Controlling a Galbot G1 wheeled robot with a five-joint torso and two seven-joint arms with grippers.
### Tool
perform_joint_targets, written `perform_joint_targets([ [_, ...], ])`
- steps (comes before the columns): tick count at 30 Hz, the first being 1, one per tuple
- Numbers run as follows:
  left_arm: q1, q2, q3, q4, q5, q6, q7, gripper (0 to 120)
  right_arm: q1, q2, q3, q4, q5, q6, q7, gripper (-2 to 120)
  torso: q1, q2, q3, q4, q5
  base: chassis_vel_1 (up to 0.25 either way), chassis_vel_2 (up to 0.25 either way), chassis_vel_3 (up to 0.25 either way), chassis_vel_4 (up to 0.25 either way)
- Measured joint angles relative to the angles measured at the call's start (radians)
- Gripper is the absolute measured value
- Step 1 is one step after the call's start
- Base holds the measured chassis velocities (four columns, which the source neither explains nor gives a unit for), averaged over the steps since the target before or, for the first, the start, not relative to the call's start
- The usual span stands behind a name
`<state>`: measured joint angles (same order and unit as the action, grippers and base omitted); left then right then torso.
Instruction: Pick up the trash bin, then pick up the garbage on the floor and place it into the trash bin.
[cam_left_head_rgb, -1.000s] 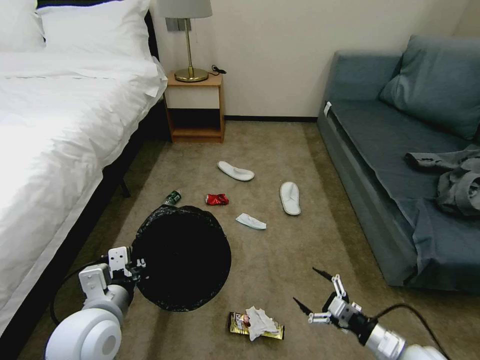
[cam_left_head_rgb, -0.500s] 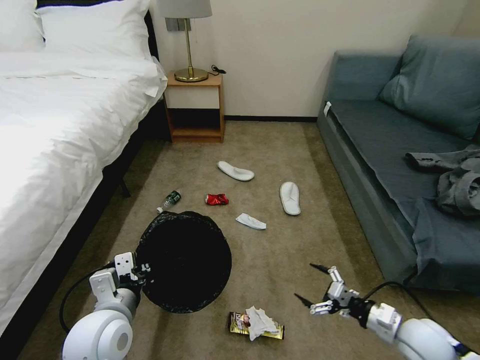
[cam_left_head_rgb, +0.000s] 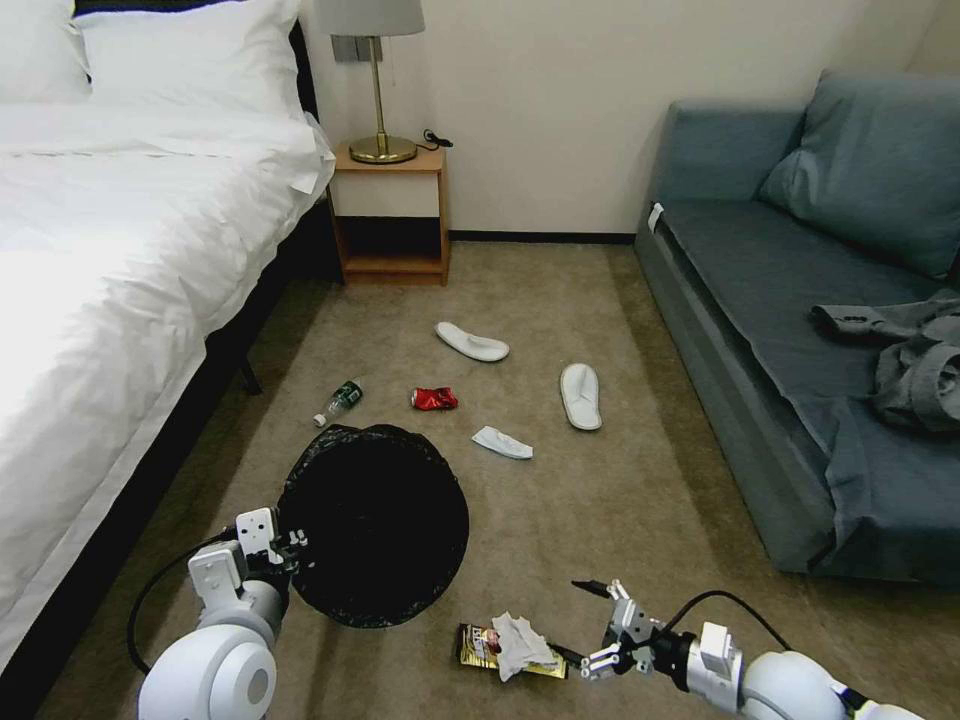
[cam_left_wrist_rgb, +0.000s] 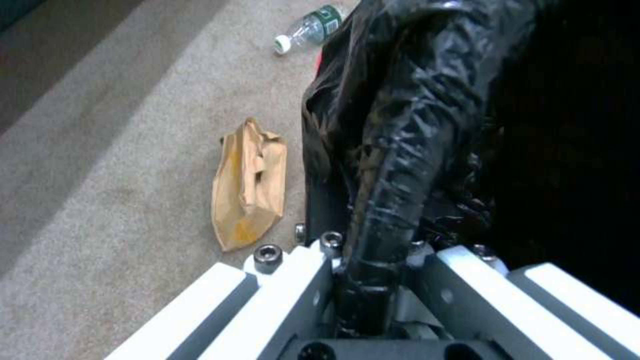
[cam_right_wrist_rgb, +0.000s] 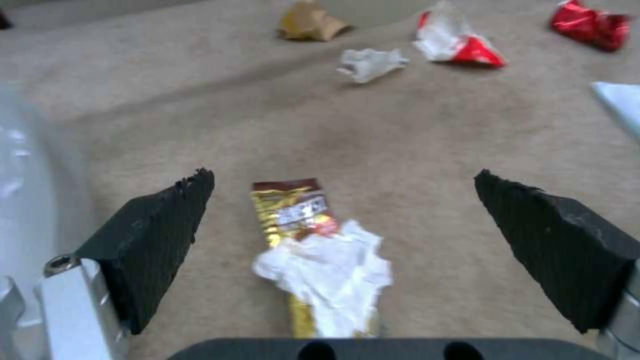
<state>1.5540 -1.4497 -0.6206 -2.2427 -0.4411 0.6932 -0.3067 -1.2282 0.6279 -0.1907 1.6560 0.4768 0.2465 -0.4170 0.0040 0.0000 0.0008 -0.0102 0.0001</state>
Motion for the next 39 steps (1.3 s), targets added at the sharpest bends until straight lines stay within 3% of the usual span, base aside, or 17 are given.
perform_joint_targets([
  [7,0.0,-0.005,-0.003,-0.006,0.003,0.0,0.0,0,0.03,0.01,-0.042,-0.017,0.012,-0.004,-0.024,100,0.0,0.0,0.0,-0.0003,-0.0006,0.0,0.0,0.0,0.0],
  [14,0.002,-0.028,0.001,-0.014,0.019,-0.001,0.005,0,0.117,0.076,-0.141,-0.111,0.014,-0.004,-0.061,100,0.0,0.0,0.0,0.0,-0.0004,0.0,0.0,0.0,0.0],
  [39,0.012,-0.015,-0.019,-0.024,0.005,0.001,0.002,0,0.194,0.226,-0.221,-0.331,-0.016,0.04,-0.075,100,0.0,0.0,0.0,0.0,-0.0001,0.0,0.0,0.0,0.0],
])
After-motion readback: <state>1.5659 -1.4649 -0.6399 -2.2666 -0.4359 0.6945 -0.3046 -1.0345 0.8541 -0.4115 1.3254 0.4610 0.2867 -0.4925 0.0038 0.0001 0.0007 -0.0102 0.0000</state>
